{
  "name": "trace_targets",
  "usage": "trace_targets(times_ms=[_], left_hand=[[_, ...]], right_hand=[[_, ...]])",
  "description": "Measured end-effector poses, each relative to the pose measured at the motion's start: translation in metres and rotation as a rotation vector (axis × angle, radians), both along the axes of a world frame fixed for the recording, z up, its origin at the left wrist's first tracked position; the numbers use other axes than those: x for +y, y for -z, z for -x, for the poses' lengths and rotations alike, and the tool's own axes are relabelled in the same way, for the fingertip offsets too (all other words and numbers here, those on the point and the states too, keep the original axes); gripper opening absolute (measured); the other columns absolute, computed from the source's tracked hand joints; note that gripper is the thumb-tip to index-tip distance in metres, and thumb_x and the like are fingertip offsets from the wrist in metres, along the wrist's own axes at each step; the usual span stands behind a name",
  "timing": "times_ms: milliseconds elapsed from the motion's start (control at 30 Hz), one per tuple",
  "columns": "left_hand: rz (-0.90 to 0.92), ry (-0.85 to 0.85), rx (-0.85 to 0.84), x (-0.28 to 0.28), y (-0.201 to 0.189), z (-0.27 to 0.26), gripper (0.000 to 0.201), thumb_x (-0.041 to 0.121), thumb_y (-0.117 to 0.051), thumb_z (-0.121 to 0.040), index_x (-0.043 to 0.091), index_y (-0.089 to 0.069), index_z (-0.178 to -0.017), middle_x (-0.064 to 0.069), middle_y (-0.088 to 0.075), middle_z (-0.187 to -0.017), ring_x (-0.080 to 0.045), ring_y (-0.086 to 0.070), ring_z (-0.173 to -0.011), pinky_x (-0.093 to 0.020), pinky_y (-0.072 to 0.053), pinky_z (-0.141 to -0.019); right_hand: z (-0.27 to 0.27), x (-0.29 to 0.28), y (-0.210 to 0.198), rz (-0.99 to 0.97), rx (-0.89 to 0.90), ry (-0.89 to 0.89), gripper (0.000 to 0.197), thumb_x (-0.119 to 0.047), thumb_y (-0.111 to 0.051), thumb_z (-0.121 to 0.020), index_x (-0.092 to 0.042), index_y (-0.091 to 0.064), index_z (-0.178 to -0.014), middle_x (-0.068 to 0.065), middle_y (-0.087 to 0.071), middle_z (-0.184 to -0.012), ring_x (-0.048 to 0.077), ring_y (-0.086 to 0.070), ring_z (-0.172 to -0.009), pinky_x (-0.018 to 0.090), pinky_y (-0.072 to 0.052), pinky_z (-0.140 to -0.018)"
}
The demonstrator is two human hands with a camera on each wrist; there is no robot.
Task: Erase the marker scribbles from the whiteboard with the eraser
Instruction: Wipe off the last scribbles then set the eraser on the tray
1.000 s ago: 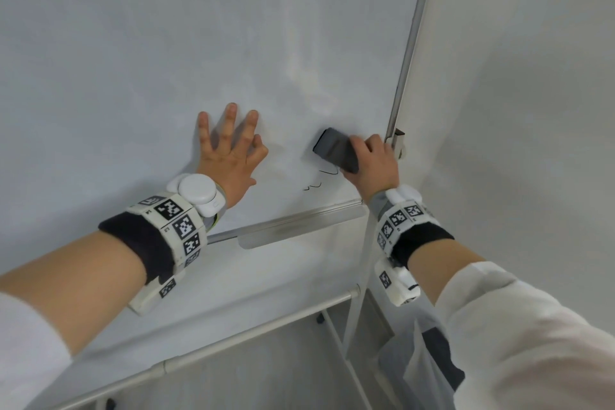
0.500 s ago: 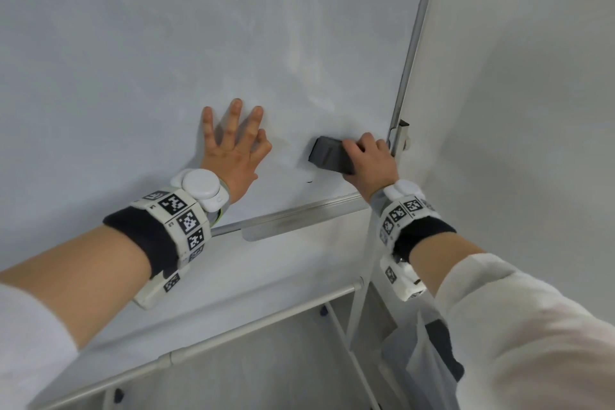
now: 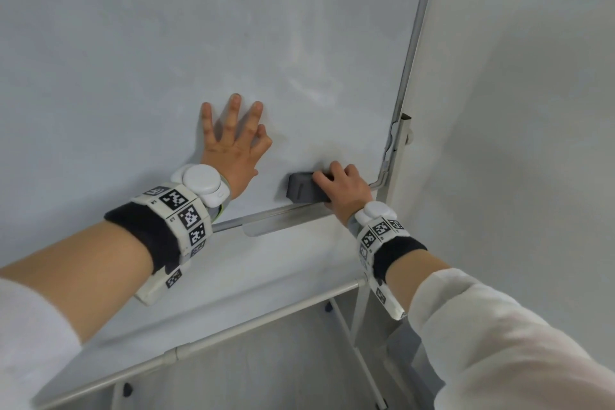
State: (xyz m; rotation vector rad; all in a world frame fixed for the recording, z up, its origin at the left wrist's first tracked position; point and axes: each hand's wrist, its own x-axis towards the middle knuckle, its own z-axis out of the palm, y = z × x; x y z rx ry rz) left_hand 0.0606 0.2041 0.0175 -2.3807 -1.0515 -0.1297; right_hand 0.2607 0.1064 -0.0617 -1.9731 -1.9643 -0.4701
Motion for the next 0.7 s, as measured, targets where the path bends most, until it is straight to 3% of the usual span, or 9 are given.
trace_targets(times_ms=[167, 333, 467, 600, 700], left_hand=[[-0.026, 0.02, -0.001, 0.001, 0.001, 0.002, 0.084, 0.042, -0.075, -0.069, 0.011, -0.016, -0.121, -0.011, 0.013, -0.147, -0.039, 0.046, -0.123, -0.068, 0.011, -0.096], [-0.088, 0.063, 0.006, 0.006, 0.003, 0.005, 0.093, 0.043, -0.083, -0.057, 0.011, -0.024, -0.121, -0.011, 0.003, -0.148, -0.037, 0.043, -0.126, -0.068, 0.005, -0.098], [-0.108, 0.079, 0.004, 0.009, 0.004, 0.006, 0.095, 0.039, -0.087, -0.05, 0.011, -0.027, -0.119, -0.01, -0.004, -0.148, -0.039, 0.034, -0.132, -0.07, 0.008, -0.098], [-0.117, 0.109, -0.015, 0.013, 0.005, 0.008, 0.097, 0.036, -0.087, -0.05, 0.012, -0.026, -0.122, -0.007, -0.003, -0.15, -0.033, 0.037, -0.131, -0.06, 0.027, -0.099], [-0.152, 0.134, -0.012, 0.015, 0.004, 0.014, 0.105, 0.04, -0.087, -0.048, 0.015, -0.025, -0.129, -0.006, -0.004, -0.151, -0.031, 0.033, -0.134, -0.057, 0.023, -0.103]], right_hand=[[-0.017, 0.0, -0.007, -0.021, -0.037, -0.017, 0.066, -0.001, -0.086, -0.043, -0.014, -0.052, -0.098, 0.014, -0.054, -0.086, 0.033, -0.048, -0.063, 0.025, -0.035, -0.039], [-0.024, -0.004, -0.006, 0.031, -0.056, 0.069, 0.057, -0.002, -0.088, -0.042, -0.01, -0.061, -0.092, 0.013, -0.053, -0.083, 0.031, -0.047, -0.062, 0.023, -0.033, -0.04], [-0.001, 0.005, -0.004, -0.001, -0.046, 0.019, 0.062, -0.003, -0.087, -0.04, -0.012, -0.057, -0.094, 0.012, -0.053, -0.083, 0.03, -0.046, -0.061, 0.023, -0.033, -0.039], [0.031, 0.014, -0.006, 0.006, -0.075, -0.032, 0.058, -0.004, -0.086, -0.04, -0.014, -0.062, -0.092, 0.01, -0.055, -0.08, 0.028, -0.047, -0.059, 0.02, -0.028, -0.041], [0.022, 0.012, -0.012, -0.018, -0.081, -0.05, 0.056, -0.001, -0.085, -0.043, -0.012, -0.062, -0.093, 0.013, -0.055, -0.081, 0.03, -0.048, -0.06, 0.021, -0.031, -0.041]])
